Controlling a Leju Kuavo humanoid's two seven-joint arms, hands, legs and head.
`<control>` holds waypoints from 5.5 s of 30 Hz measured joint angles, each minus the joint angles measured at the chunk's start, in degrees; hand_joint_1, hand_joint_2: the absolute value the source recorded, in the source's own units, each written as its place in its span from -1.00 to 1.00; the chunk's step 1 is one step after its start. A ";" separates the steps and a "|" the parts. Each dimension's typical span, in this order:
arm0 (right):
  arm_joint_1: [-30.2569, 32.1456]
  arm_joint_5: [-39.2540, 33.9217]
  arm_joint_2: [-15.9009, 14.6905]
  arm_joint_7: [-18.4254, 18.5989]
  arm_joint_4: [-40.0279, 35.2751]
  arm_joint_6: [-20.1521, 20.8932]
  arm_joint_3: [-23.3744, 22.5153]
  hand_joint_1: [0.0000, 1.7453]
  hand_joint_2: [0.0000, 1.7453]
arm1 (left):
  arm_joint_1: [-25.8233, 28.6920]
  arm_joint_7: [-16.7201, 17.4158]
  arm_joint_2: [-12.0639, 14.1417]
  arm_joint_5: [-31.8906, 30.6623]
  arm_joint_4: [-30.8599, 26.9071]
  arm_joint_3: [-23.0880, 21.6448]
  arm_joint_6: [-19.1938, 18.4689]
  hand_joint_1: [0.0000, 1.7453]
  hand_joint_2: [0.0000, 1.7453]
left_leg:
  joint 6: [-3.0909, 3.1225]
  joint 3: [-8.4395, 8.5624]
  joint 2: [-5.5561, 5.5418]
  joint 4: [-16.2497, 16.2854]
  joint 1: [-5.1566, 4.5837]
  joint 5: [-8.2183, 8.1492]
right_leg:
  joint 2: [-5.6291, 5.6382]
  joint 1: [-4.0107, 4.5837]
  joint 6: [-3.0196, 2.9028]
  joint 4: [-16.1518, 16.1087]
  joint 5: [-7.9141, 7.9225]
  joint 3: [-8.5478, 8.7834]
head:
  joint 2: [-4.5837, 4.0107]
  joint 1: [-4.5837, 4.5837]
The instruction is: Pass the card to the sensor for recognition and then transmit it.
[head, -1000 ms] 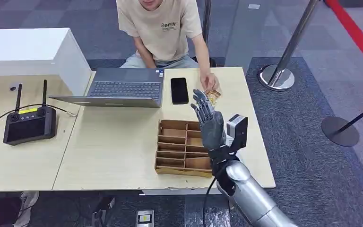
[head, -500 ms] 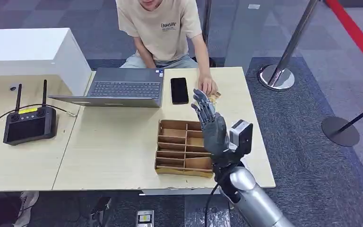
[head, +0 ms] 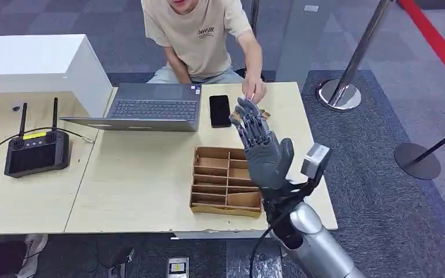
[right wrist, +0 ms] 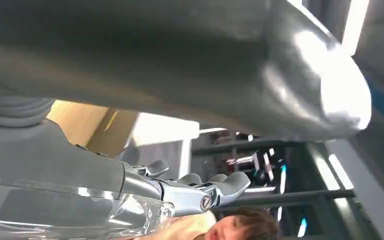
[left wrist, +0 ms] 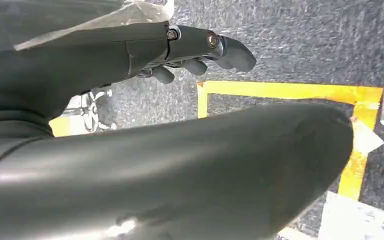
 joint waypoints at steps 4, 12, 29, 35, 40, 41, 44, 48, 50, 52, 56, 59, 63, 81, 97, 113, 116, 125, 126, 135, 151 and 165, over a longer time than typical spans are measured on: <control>-0.04 -1.56 -0.02 -0.68 -1.23 0.88 0.02 -1.00 1.00 | 0.01 -0.04 0.11 0.07 0.00 0.09 0.04 -1.00 -1.00 | 0.00 0.00 0.01 0.00 0.00 0.00 | 0.00 0.00 0.00 0.00 0.00 0.00 | 0.00 0.00; -0.53 -2.06 -0.02 0.26 -1.66 0.96 0.20 -1.00 1.00 | -0.14 -0.26 0.46 0.66 0.00 0.44 0.30 -1.00 -1.00 | 0.00 0.00 0.01 0.00 0.00 0.00 | 0.00 0.00 0.00 0.00 0.00 0.01 | 0.00 0.00; -1.79 0.24 -1.31 3.76 0.24 -0.09 1.66 -1.00 1.00 | -0.14 -0.39 1.33 1.20 0.00 1.25 -0.18 -1.00 -1.00 | 0.00 0.00 0.00 0.00 0.00 0.00 | 0.00 0.00 0.00 0.00 0.00 0.01 | 0.00 0.00; -1.82 -0.51 -1.53 3.74 1.03 0.42 2.08 -1.00 1.00 | -0.11 -0.59 1.40 1.20 0.00 1.27 -0.18 -1.00 -1.00 | 0.00 0.00 0.00 0.00 0.00 0.00 | 0.00 0.00 0.00 0.00 0.00 0.00 | 0.00 0.00; -1.83 0.00 -1.70 3.74 1.33 0.22 2.45 -1.00 1.00 | -0.10 -0.61 1.53 1.20 0.00 1.25 -0.39 -1.00 -1.00 | 0.00 -0.01 0.00 0.00 0.00 0.00 | 0.00 0.00 0.00 0.00 0.00 0.00 | 0.00 0.00; -1.83 1.07 -1.73 3.76 1.35 -0.48 2.56 -1.00 1.00 | -0.09 -0.63 1.53 1.20 0.00 1.25 -0.50 -1.00 -1.00 | 0.00 -0.01 0.00 0.00 0.00 0.00 | 0.00 0.00 0.00 0.00 0.00 0.00 | 0.00 0.00; -1.83 4.18 -1.81 4.26 1.49 -2.47 2.78 -1.00 1.00 | -0.07 -0.64 1.66 1.11 0.00 1.25 -0.99 -1.00 -1.00 | 0.00 0.00 0.01 0.00 0.00 0.00 | 0.00 0.00 0.00 0.00 0.00 0.01 | 0.00 0.02; -1.75 8.41 -1.90 4.96 2.01 -5.22 3.15 -1.00 1.00 | -0.07 -1.16 1.75 0.48 0.00 1.18 -1.60 -1.00 -1.00 | 0.00 0.00 0.00 0.00 0.00 0.00 | 0.00 0.00 0.00 0.00 0.00 0.00 | 0.00 0.02; -1.71 9.38 -1.88 4.98 2.34 -5.62 3.34 -1.00 1.00 | -0.05 -1.29 1.75 0.33 -0.02 1.16 -1.60 -1.00 -1.00 | 0.00 0.00 0.01 0.00 0.00 0.00 | 0.00 0.00 0.00 0.00 0.00 0.00 | 0.00 0.02; -1.71 10.63 -1.88 4.98 2.69 -5.94 3.56 -1.00 1.00 | -0.04 -1.27 1.75 0.09 -0.02 1.14 -1.60 -1.00 -1.00 | 0.00 0.00 0.01 0.00 0.00 0.00 | 0.00 0.00 0.00 0.00 0.00 0.00 | 0.00 0.00; -1.72 18.00 -1.90 6.66 3.39 -9.18 4.09 -1.00 1.00 | -0.01 -1.27 1.75 -0.04 -0.02 1.12 -1.51 -1.00 -1.00 | 0.00 0.00 0.00 0.00 0.00 0.00 | 0.00 0.00 0.00 0.00 0.00 0.00 | 0.00 0.00; -1.68 26.56 -1.90 7.65 3.82 -13.30 4.65 -1.00 1.00 | 0.02 -1.27 1.75 -0.24 -0.02 1.09 -1.51 -1.00 -1.00 | 0.00 0.00 0.00 0.00 0.00 0.00 | 0.00 0.00 0.00 0.00 0.00 0.00 | 0.00 -0.02; -0.75 32.12 -1.90 7.91 4.17 -16.34 5.09 -1.00 1.00 | 0.11 -1.29 1.68 -0.39 -0.02 1.03 -1.51 -1.00 -1.00 | 0.00 0.00 0.01 0.00 0.00 0.00 | 0.00 0.00 0.00 -0.01 0.00 0.00 | 0.00 0.00; 4.48 56.22 -3.89 16.46 5.18 -22.60 5.84 -1.00 1.00 | 0.85 -0.63 1.46 -3.02 -0.02 0.29 -3.13 -1.00 -1.00 | 0.00 0.01 0.01 0.00 0.00 0.00 | 0.00 0.00 0.00 -0.02 0.00 -0.01 | 0.00 0.00; 6.22 70.42 -4.63 22.05 7.72 -28.26 6.23 -1.00 1.00 | 0.95 -2.56 0.31 -0.61 -0.11 0.09 0.30 -1.00 -1.00 | 0.00 0.01 0.01 0.00 0.00 0.00 | 0.00 0.00 0.00 -0.02 0.00 0.00 | 0.00 -0.02; 5.86 74.70 -4.52 25.79 12.93 -28.02 7.47 -1.00 1.00 | 0.80 -2.38 -0.77 -1.05 -0.20 0.09 0.17 -1.00 -1.00 | 0.00 0.01 0.01 0.00 0.00 0.00 | 0.00 0.00 0.00 -0.02 0.00 0.00 | 0.00 0.00; 5.82 74.94 -4.55 26.09 13.50 -27.89 7.76 -1.00 1.00 | 0.66 -2.36 -0.79 -1.07 -0.22 0.09 0.02 -1.00 -1.00 | 0.00 0.01 0.01 0.00 0.00 0.00 | 0.00 0.00 0.00 -0.02 0.00 0.00 | 0.00 0.00; 5.57 75.56 -4.66 27.49 15.74 -26.73 8.46 -1.00 1.00 | 0.04 -2.82 -1.05 -1.75 -0.35 0.09 -0.85 -1.00 -1.00 | 0.00 0.01 0.01 0.00 0.00 0.00 | 0.00 0.00 0.00 -0.02 0.00 0.01 | 0.00 0.00; 5.56 75.56 -4.70 27.63 15.93 -26.73 8.50 -0.02 1.00 | -0.05 -2.86 -1.12 -1.97 -0.39 0.09 -0.92 -1.00 -1.00 | 0.00 0.02 0.01 0.00 -0.01 0.00 | 0.00 0.00 0.00 -0.02 0.00 0.00 | 0.00 0.00; 4.74 75.51 -4.98 27.47 17.53 -25.97 9.09 1.00 1.00 | -0.88 -2.27 -1.36 -2.40 -0.55 0.07 -1.27 -1.00 -1.00 | 0.00 0.01 0.01 0.00 0.00 0.00 | 0.00 0.00 0.00 -0.02 0.00 0.00 | 0.00 0.00; 3.18 76.98 -5.42 27.36 17.05 -25.00 10.16 1.00 1.00 | -1.97 -1.25 -1.33 -2.78 -0.55 0.07 -1.12 -1.00 -1.00 | 0.00 0.02 0.01 0.00 0.00 0.00 | 0.00 0.00 0.00 -0.01 0.00 0.02 | 0.00 0.00; 2.58 78.31 -5.55 27.69 15.63 -24.87 11.37 1.00 1.00 | -2.71 -0.90 -1.33 -3.06 -0.55 0.05 -0.72 -1.00 -1.00 | 0.00 0.04 0.01 0.00 0.00 0.00 | 0.00 0.00 0.00 -0.01 0.00 0.02 | 0.00 0.00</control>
